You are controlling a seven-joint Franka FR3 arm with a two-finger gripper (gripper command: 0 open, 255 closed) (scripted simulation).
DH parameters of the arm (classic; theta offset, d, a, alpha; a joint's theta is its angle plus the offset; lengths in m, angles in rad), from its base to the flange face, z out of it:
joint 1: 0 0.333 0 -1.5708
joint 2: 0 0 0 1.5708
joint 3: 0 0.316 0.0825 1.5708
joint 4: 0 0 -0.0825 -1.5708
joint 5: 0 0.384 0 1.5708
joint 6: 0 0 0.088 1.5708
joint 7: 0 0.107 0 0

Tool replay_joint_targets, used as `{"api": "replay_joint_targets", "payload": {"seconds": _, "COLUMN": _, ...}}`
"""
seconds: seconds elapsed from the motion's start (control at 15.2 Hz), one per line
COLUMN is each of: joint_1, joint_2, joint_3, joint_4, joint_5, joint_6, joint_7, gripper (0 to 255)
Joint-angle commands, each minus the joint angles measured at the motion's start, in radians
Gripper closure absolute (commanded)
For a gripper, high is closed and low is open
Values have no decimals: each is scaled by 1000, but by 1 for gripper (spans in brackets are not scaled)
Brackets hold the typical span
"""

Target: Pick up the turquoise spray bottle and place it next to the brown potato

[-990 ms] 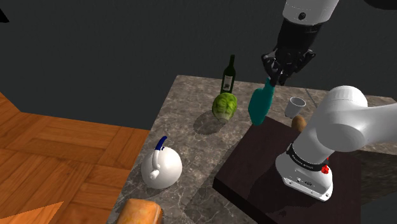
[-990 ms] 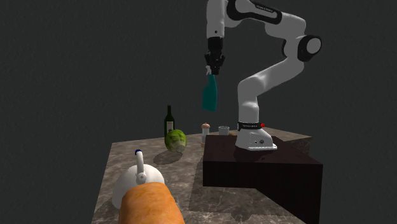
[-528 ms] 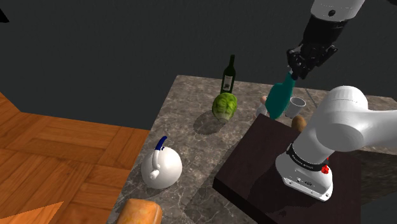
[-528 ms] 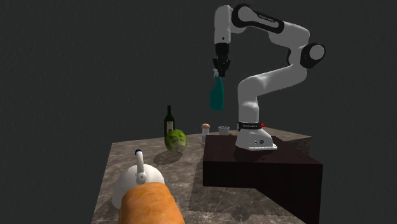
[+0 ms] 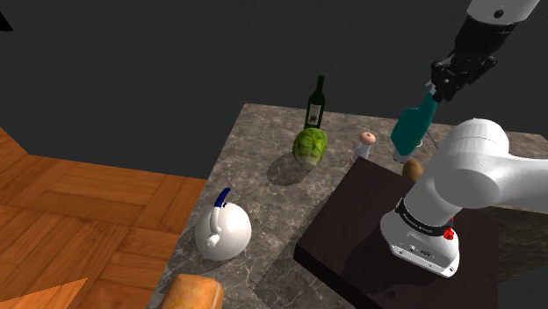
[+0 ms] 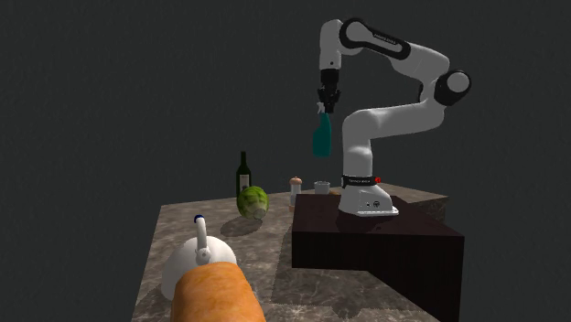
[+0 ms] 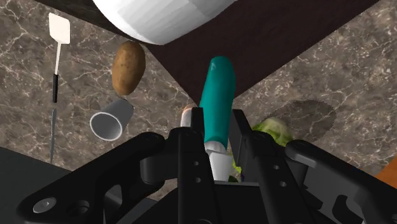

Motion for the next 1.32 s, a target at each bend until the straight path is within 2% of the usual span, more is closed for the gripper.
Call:
{"api": "replay_joint_targets", "payload": {"seconds": 0.0, "joint_1": -9, "joint_2": -24, "joint_3": -65, "joint_4": 10, "joint_5": -74, "joint_6": -23, "joint_7": -50, "gripper": 255}}
{"api": "replay_joint_targets", "payload": {"seconds": 0.59, "joint_1": -23, "joint_2": -69, "joint_3": -308, "joint_4": 107, "joint_5": -365, "joint_6": -85, "joint_7": -253, "gripper": 255}}
{"api": "replay_joint_targets", "payload": {"seconds": 1.25, "joint_1": 21, "joint_2": -45, "joint_3": -531, "joint_4": 309, "joint_5": -647, "joint_6": -105, "joint_7": -478, "gripper": 255}}
